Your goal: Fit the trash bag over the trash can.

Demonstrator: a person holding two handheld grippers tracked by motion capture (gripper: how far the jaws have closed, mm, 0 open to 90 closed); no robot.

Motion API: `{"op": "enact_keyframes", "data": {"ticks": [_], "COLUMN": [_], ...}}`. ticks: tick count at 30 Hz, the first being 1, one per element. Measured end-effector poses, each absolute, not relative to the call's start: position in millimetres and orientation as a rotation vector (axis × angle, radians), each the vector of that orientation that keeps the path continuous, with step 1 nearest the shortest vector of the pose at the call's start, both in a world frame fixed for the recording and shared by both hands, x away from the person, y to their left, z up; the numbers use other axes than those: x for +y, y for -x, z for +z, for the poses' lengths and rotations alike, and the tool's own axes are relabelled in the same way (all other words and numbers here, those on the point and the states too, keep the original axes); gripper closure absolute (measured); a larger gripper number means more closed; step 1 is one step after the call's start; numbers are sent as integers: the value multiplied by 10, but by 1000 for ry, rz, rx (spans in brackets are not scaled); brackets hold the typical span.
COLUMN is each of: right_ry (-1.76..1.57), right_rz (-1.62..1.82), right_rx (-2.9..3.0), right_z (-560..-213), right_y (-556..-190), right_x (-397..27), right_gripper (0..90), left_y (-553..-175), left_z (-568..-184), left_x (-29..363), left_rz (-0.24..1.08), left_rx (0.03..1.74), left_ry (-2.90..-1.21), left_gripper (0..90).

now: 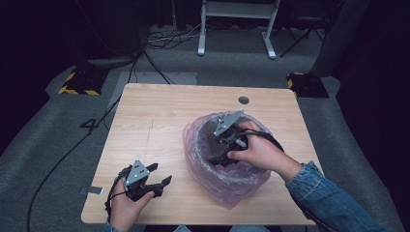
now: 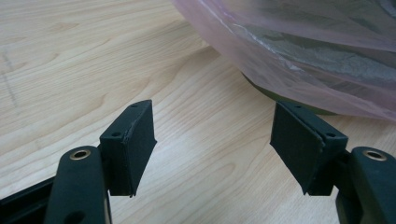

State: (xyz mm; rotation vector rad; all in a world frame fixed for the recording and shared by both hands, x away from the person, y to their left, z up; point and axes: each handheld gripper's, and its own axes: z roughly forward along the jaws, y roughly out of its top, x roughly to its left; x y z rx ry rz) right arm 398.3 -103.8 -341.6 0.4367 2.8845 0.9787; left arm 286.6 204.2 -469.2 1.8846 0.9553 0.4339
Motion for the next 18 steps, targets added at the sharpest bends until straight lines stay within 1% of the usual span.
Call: {"op": "enact_keyframes", "data": {"ticks": [5,11,18], "right_ry": [-418,-424,-507], "right_rz": [1064,1143,1204], "right_rx": [2820,2738,2630], "right_z": [-3141,-2947,-2769], "right_y": [-3954,-3887,-3838], "right_x": [-1159,-1329,-1658], "right_gripper": [201,201,204], "left_y": [-2826,-2834,-2875], "left_z": [-4696,-4708,-4696], "left_x": [2103,2096,2070], "left_rz": [447,440,439], "left_rx": [974,974,967], "left_ry": [-1876,-1880,-1880], "left_gripper": [306,306,304]}}
